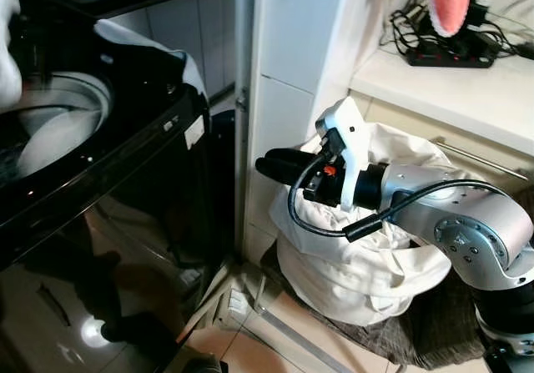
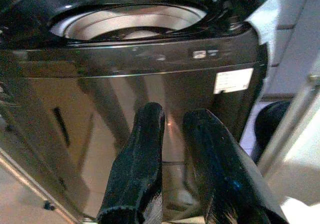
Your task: Clothes washing
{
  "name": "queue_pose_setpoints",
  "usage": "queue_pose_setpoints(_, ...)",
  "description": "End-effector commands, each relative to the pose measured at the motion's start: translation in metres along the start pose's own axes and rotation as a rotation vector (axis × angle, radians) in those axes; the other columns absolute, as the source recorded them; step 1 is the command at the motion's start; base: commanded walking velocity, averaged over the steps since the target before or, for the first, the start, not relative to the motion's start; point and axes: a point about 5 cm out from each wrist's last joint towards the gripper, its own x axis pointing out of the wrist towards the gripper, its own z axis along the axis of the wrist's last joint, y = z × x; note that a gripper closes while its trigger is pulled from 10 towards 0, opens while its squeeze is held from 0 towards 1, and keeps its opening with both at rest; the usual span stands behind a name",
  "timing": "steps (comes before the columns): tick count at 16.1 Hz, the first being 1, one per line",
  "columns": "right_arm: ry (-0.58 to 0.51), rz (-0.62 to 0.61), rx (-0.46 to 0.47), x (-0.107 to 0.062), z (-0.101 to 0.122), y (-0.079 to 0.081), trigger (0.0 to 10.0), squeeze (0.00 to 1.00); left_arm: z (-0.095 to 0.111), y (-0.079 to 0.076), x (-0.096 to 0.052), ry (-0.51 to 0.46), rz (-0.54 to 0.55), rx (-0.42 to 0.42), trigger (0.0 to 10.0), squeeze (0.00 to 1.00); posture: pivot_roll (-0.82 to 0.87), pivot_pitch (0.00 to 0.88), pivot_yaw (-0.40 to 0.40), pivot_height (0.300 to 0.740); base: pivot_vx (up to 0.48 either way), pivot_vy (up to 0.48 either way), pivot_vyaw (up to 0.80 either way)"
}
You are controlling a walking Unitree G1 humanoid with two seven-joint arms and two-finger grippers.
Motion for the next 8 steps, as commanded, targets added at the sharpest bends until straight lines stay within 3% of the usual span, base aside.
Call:
queue_pose_setpoints(1, 0.005, -0.083, -0.026, -0.005, -0.001, -0.010, 10.0, 0.00, -0.001, -0.021, 0.009, -0.049, -0.102, -0.018, 10.0, 0.00, 0.02, 0.000, -0.018, 0.740, 0.000, 0.000, 0.00)
queue_pose_setpoints(3, 0.009, -0.116, -0.032, -0.005, -0.002, -0.013, 10.0, 0.00, -0.003, -0.028, 0.011, -0.050, -0.128, -0.032, 10.0, 0.00, 0.02, 0.000, -0.018, 0.740, 0.000, 0.000, 0.00)
queue_pose_setpoints(4, 0.092, -0.358, -0.029, -0.011, -0.018, -0.041, 10.0, 0.00, -0.022, -0.068, 0.023, -0.058, -0.180, -0.117, 10.0, 0.00, 0.01, 0.000, -0.013, 0.740, 0.000, 0.000, 0.00)
queue_pose_setpoints(5, 0.142, -0.472, -0.031, -0.017, -0.029, -0.055, 10.0, 1.00, -0.034, -0.092, 0.029, -0.063, -0.200, -0.153, 10.0, 0.00, 0.00, 0.000, -0.006, 0.740, 0.000, 0.000, 0.00)
queue_pose_setpoints(6, 0.201, -0.589, -0.028, -0.027, -0.044, -0.071, 10.0, 1.00, -0.054, -0.127, 0.032, -0.043, -0.260, -0.204, 10.0, 0.00, 0.00, 0.000, -0.003, 0.740, 0.000, 0.000, 0.00)
queue_pose_setpoints(7, 0.209, -0.602, -0.028, -0.029, -0.047, -0.073, 10.0, 1.00, -0.057, -0.133, 0.032, -0.037, -0.273, -0.209, 10.0, 0.00, 0.00, 0.000, -0.003, 0.740, 0.000, 0.000, 0.00)
queue_pose_setpoints(8, 0.234, -0.644, 0.001, -0.037, -0.059, -0.084, 10.0, 1.00, -0.070, -0.156, 0.036, -0.007, -0.267, -0.154, 10.0, 0.00, 0.00, 0.000, -0.002, 0.740, 0.000, 0.000, 0.00)
